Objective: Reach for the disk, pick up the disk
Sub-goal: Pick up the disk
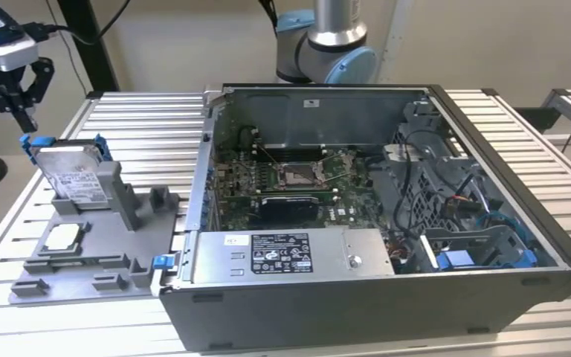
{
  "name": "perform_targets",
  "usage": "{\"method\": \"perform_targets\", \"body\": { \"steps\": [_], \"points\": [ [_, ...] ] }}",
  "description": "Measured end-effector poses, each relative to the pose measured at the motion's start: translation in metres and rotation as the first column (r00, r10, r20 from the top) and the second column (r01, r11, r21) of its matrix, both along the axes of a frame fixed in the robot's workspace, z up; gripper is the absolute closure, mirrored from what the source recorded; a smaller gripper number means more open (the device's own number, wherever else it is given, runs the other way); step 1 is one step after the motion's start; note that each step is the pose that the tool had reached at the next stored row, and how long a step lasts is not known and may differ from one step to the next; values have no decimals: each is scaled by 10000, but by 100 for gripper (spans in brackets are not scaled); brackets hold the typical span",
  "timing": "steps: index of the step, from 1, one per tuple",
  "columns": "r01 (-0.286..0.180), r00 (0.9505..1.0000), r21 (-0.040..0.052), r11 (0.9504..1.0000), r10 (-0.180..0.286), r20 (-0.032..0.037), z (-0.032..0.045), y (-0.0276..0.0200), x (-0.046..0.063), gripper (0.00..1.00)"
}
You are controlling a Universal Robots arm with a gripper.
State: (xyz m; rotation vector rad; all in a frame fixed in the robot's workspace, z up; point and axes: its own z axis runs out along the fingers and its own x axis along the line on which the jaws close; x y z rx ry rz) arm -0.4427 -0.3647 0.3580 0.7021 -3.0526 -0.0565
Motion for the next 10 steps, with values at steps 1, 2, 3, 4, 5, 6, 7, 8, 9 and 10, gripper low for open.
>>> {"method": "perform_targets", "body": {
  "steps": [1, 2, 3, 4, 5, 6, 7, 8, 9, 10],
  "points": [
    [-184, 9998, 0, 9998, 184, 0, 0, 0, 0, 100],
    [-370, 9993, 0, 9993, 370, 0, 0, 0, 0, 100],
    [-549, 9985, 0, 9985, 549, -1, 0, 0, 0, 100],
    [-729, 9973, 0, 9973, 729, -1, 0, 0, 0, 100],
    [-908, 9959, -1, 9959, 908, 0, 0, 0, 0, 100],
    [-1087, 9941, 0, 9941, 1087, 0, 0, 0, 0, 100],
    [-1281, 9918, 0, 9918, 1281, 0, 0, 1, -1, 100],
    [-1448, 9895, 0, 9895, 1448, 0, 0, 0, 0, 100],
    [-1632, 9866, 0, 9866, 1632, -1, 0, 0, 0, 100],
    [-1825, 9832, 0, 9832, 1825, 0, 0, 0, 0, 100]
  ]
}}
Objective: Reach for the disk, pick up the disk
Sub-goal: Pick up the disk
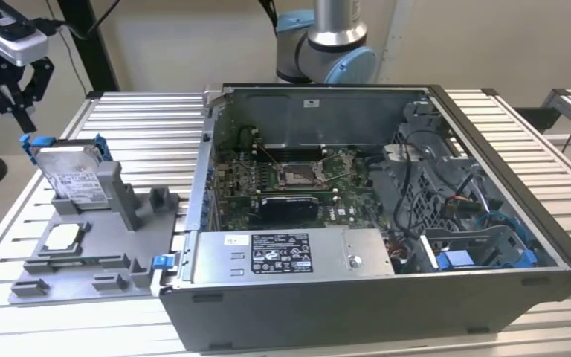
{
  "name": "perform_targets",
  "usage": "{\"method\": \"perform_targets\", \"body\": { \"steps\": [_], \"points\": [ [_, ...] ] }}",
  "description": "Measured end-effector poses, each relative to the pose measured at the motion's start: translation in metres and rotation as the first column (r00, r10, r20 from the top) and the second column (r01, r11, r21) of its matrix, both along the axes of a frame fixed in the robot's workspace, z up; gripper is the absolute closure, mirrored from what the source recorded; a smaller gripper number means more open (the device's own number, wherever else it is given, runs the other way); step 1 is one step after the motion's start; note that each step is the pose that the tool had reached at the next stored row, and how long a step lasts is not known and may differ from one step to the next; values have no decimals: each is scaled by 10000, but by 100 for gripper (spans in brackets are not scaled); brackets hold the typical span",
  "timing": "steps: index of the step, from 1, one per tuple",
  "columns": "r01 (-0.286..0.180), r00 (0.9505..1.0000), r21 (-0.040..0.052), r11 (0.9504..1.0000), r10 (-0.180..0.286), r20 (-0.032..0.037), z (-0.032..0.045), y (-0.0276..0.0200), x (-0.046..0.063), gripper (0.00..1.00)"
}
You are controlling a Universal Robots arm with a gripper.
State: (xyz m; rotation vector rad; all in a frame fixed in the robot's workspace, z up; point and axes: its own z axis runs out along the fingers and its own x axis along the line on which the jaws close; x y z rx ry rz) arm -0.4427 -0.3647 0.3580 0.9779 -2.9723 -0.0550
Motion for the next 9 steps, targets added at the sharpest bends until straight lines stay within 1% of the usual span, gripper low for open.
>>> {"method": "perform_targets", "body": {
  "steps": [2, 5, 7, 9],
  "points": [
    [-350, 9994, 0, 9994, 350, 0, 0, 0, 0, 100],
    [-892, 9960, -1, 9960, 892, -1, 0, 0, 0, 100],
    [-1251, 9921, 0, 9921, 1251, 0, 0, 0, 0, 100],
    [-1623, 9867, 0, 9867, 1623, 0, 0, 0, 0, 100]
  ]
}}
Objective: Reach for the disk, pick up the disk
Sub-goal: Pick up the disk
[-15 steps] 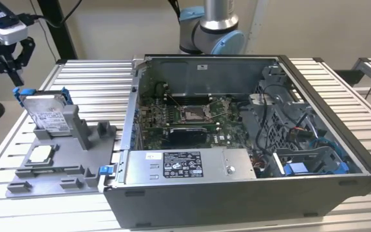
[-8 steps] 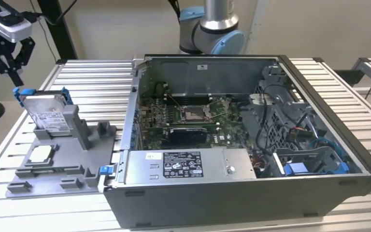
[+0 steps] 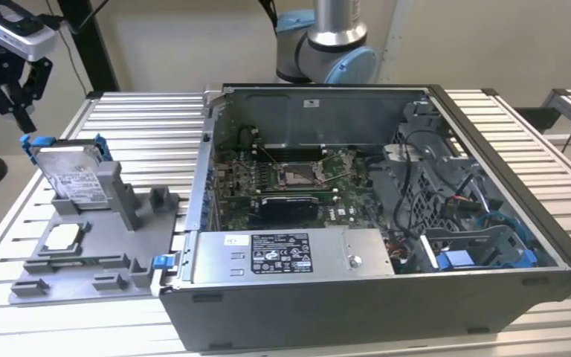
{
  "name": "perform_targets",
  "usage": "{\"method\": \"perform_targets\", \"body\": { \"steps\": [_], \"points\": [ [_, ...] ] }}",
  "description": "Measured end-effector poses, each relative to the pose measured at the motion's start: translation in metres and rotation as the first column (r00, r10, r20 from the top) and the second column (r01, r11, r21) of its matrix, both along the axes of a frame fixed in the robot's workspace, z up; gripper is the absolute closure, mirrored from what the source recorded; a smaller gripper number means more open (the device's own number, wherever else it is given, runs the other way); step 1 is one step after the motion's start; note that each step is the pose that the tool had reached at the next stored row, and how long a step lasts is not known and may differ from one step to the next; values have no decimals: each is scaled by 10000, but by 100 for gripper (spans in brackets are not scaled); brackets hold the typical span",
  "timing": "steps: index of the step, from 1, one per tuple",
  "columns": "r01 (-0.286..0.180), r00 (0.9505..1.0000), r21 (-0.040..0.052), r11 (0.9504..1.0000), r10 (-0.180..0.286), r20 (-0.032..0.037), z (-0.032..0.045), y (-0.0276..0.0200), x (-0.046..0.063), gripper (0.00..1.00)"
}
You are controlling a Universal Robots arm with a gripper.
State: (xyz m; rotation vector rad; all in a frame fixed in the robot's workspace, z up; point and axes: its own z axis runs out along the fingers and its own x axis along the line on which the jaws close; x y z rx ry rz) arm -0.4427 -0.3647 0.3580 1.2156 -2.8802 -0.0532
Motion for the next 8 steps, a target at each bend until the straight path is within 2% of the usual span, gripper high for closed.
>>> {"method": "perform_targets", "body": {
  "steps": [4, 8],
  "points": [
    [-724, 9974, 0, 9974, 724, -1, 0, 0, 0, 100],
    [-1443, 9895, 0, 9895, 1443, -1, 0, 0, 0, 100]
  ]
}}
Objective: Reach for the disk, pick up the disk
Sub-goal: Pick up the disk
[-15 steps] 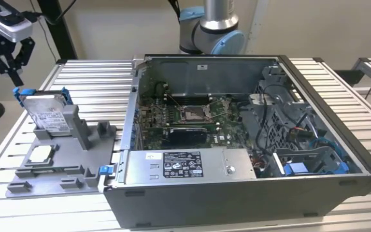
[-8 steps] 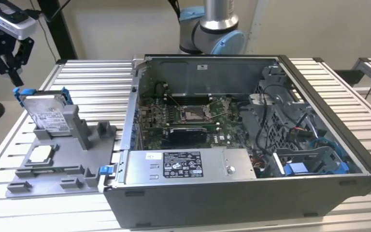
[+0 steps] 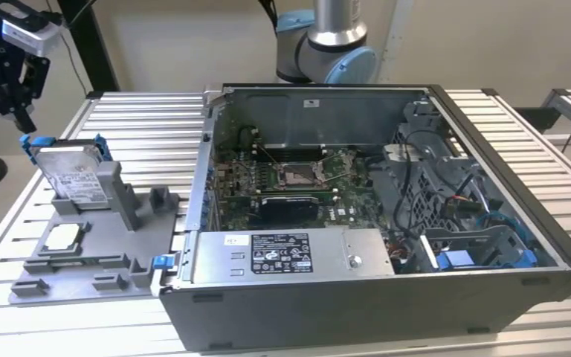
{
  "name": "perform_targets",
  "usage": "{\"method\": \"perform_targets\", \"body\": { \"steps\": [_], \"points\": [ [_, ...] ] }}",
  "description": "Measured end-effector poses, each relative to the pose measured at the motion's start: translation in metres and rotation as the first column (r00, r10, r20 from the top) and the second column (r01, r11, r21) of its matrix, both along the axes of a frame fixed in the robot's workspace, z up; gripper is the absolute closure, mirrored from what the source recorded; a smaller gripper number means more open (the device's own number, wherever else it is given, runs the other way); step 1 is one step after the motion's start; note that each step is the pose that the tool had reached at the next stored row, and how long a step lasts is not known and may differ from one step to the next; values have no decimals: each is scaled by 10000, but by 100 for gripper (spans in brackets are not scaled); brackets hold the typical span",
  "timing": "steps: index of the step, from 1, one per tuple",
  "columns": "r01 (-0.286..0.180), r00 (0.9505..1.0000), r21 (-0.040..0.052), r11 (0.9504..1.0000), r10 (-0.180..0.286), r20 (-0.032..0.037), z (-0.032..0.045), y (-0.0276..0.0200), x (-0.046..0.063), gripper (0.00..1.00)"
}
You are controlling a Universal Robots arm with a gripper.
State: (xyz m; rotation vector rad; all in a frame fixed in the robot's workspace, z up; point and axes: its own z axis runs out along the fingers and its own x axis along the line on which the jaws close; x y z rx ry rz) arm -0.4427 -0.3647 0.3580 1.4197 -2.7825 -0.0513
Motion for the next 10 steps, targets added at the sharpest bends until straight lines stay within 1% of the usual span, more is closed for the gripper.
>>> {"method": "perform_targets", "body": {
  "steps": [3, 5, 8, 10],
  "points": [
    [-540, 9985, 0, 9985, 540, 1, 0, 1, 0, 100],
    [-909, 9959, 0, 9959, 909, 1, 0, 1, 0, 100],
    [-1450, 9894, -3, 9894, 1450, 18, -1, 1, 0, 100],
    [-1794, 9838, -10, 9838, 1794, 58, -2, 1, 0, 100]
  ]
}}
